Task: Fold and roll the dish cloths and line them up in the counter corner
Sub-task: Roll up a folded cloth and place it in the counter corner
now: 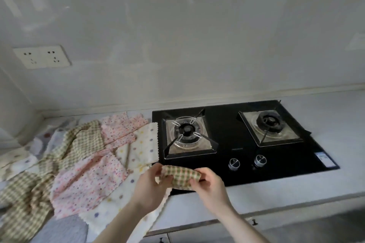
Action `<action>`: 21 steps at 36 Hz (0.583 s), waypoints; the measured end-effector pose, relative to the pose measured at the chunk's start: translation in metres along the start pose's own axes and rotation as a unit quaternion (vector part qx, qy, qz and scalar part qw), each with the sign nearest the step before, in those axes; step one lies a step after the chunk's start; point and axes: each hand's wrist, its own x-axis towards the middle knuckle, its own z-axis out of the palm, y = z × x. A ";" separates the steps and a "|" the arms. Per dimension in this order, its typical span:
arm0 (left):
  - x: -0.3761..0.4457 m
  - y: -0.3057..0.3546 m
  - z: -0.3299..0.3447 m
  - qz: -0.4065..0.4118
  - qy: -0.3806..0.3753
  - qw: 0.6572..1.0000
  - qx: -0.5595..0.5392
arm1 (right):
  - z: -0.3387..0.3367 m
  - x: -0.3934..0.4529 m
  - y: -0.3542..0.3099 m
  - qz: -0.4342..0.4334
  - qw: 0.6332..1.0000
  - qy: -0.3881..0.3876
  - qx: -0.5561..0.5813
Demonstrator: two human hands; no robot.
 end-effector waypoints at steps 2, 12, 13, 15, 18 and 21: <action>-0.017 0.029 -0.018 0.007 -0.019 0.999 -0.026 | -0.021 -0.021 -0.031 0.007 1.000 -0.007 0.020; -0.053 0.141 -0.014 0.030 -0.118 0.988 -0.098 | -0.127 -0.093 -0.108 0.034 0.998 0.047 0.024; -0.052 0.151 -0.010 0.034 -0.129 0.986 -0.097 | -0.137 -0.097 -0.109 0.040 0.997 0.056 0.020; -0.049 0.173 -0.001 0.052 -0.156 0.982 -0.098 | -0.158 -0.105 -0.108 0.054 0.995 0.077 0.016; -0.040 0.205 0.017 0.094 -0.195 0.972 -0.089 | -0.191 -0.115 -0.103 0.061 0.992 0.113 0.010; -0.034 0.239 0.043 0.136 -0.208 0.967 -0.056 | -0.226 -0.125 -0.096 0.070 0.987 0.147 0.009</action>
